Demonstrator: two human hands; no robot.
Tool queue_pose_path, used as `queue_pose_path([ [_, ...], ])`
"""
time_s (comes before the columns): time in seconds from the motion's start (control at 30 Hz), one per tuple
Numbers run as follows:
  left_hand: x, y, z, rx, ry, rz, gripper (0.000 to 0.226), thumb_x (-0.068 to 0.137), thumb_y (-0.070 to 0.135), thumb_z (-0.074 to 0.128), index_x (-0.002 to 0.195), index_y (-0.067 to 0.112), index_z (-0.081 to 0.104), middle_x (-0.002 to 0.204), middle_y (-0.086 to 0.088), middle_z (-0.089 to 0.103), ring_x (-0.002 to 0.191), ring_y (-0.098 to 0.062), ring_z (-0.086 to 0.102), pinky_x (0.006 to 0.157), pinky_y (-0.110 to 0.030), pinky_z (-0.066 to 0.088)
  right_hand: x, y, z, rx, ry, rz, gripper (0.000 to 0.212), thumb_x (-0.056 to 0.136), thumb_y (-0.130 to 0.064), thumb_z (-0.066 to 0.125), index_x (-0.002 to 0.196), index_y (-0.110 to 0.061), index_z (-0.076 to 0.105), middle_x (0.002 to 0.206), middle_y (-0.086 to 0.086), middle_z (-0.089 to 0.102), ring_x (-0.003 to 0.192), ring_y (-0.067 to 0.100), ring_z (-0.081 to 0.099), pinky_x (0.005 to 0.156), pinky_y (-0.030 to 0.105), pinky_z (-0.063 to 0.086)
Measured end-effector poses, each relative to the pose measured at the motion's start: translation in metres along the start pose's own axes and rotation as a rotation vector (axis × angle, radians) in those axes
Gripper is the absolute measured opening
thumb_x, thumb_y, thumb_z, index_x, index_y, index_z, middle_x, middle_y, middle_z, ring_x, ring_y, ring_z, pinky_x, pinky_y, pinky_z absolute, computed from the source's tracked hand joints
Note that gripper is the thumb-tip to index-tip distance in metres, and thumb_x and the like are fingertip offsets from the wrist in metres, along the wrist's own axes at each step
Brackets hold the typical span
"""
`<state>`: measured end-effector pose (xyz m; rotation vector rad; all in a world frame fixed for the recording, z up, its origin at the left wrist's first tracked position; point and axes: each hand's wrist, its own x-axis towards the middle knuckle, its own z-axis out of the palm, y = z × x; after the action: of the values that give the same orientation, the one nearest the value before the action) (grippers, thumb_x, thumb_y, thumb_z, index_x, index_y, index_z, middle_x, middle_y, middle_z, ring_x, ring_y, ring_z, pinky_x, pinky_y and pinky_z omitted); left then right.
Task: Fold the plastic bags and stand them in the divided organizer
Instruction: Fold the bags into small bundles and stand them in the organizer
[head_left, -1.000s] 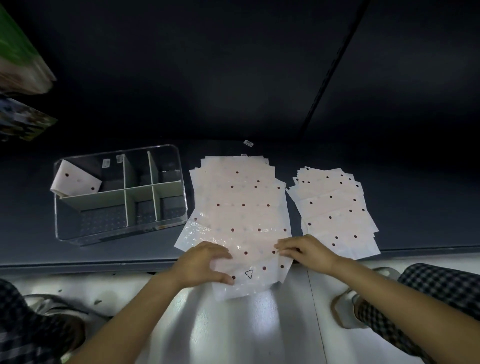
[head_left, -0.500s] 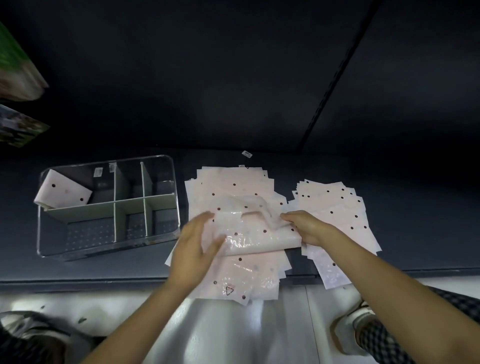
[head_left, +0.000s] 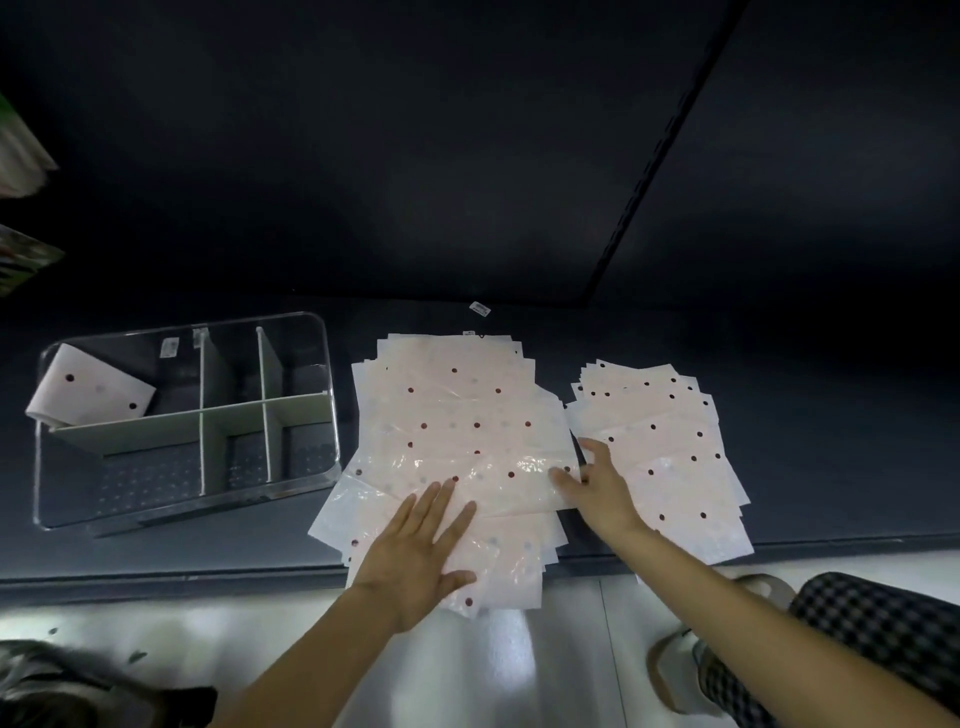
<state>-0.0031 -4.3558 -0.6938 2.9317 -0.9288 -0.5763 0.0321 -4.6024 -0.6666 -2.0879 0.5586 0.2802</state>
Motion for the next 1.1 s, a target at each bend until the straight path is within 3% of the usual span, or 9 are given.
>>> queue_pose_path([
  [0.07,0.001,0.003,0.0,0.011,-0.003,-0.005,0.067,0.09,0.067,0.008,0.135,0.038,-0.034,0.142,-0.005,-0.044,0.131,-0.027,-0.04,0.112,-0.039,-0.024,-0.007,0.007,0.005,-0.069,0.007,-0.031,0.053,0.089,-0.026,0.063,0.132,-0.015,0.034,0.082,-0.003,0.057,0.085,0.022,0.058,0.071,0.029,0.043],
  [0.17,0.004,0.006,-0.002,0.004,-0.008,-0.024,0.067,0.09,0.068,0.009,0.136,0.041,-0.031,0.145,-0.007,-0.041,0.137,-0.028,-0.033,0.114,-0.043,-0.017,-0.012,0.011,0.007,-0.218,0.045,-0.026,0.05,0.091,-0.025,0.058,0.133,-0.014,0.033,0.092,0.005,0.06,0.093,0.028,0.059,0.074,0.03,0.043],
  [0.3,0.005,0.007,-0.006,0.025,-0.003,-0.039,0.068,0.091,0.068,0.012,0.144,0.04,-0.019,0.151,-0.009,-0.032,0.141,-0.028,-0.026,0.113,-0.045,-0.017,-0.022,0.008,0.007,-0.481,0.169,-0.063,0.051,0.093,-0.028,0.055,0.136,-0.014,0.034,0.106,0.009,0.06,0.104,0.028,0.054,0.088,0.036,0.044],
  [0.4,0.008,0.008,-0.011,-0.023,0.028,-0.07,0.064,0.092,0.066,0.016,0.149,0.041,0.001,0.158,-0.009,-0.015,0.145,-0.026,-0.012,0.115,-0.043,-0.012,-0.032,0.004,0.013,-0.674,0.274,-0.427,0.047,0.086,-0.031,0.063,0.13,-0.018,0.051,0.12,0.004,0.054,0.111,0.024,0.048,0.092,0.034,0.04],
  [0.47,0.012,0.008,-0.014,-0.056,0.062,-0.08,0.061,0.093,0.064,0.02,0.149,0.04,0.012,0.159,-0.009,-0.004,0.146,-0.025,-0.006,0.117,-0.04,-0.009,-0.038,0.001,0.021,-0.747,0.186,-0.715,0.037,0.073,-0.032,0.077,0.107,-0.022,0.068,0.109,-0.001,0.063,0.101,0.02,0.059,0.086,0.029,0.048],
  [0.53,0.015,0.009,-0.015,-0.07,0.095,-0.058,0.059,0.095,0.061,0.023,0.148,0.036,0.02,0.159,-0.005,0.0,0.146,-0.024,-0.007,0.116,-0.039,-0.011,-0.039,-0.001,0.031,-0.876,0.112,-0.859,0.034,0.054,-0.039,0.088,0.084,-0.031,0.074,0.092,-0.01,0.07,0.085,0.011,0.066,0.073,0.02,0.053],
  [0.63,0.02,0.011,-0.012,-0.126,0.12,-0.003,0.056,0.097,0.055,0.025,0.146,0.028,0.026,0.159,0.004,-0.004,0.146,-0.02,-0.011,0.116,-0.036,-0.012,-0.036,-0.003,0.038,-0.936,0.016,-0.889,0.037,0.043,-0.036,0.092,0.077,-0.033,0.077,0.086,-0.011,0.073,0.076,0.007,0.069,0.064,0.018,0.054],
  [0.83,0.022,0.001,-0.005,-0.219,0.118,0.016,0.052,0.098,0.052,0.027,0.146,0.032,0.027,0.159,0.008,-0.007,0.146,-0.016,-0.008,0.118,-0.029,0.003,-0.027,0.012,0.022,-0.992,-0.021,-0.973,0.054,0.031,-0.014,0.092,0.083,-0.019,0.077,0.095,-0.004,0.074,0.082,0.012,0.071,0.063,0.023,0.057],
  [1.1,0.017,-0.005,-0.005,-0.298,0.153,0.004,0.047,0.098,0.05,0.034,0.142,0.034,0.035,0.159,0.004,0.004,0.147,-0.018,-0.002,0.118,-0.028,0.007,-0.019,0.023,0.004,-0.983,0.078,-1.015,0.052,0.03,-0.001,0.091,0.079,-0.011,0.078,0.09,0.002,0.075,0.079,0.014,0.072,0.063,0.023,0.058],
])
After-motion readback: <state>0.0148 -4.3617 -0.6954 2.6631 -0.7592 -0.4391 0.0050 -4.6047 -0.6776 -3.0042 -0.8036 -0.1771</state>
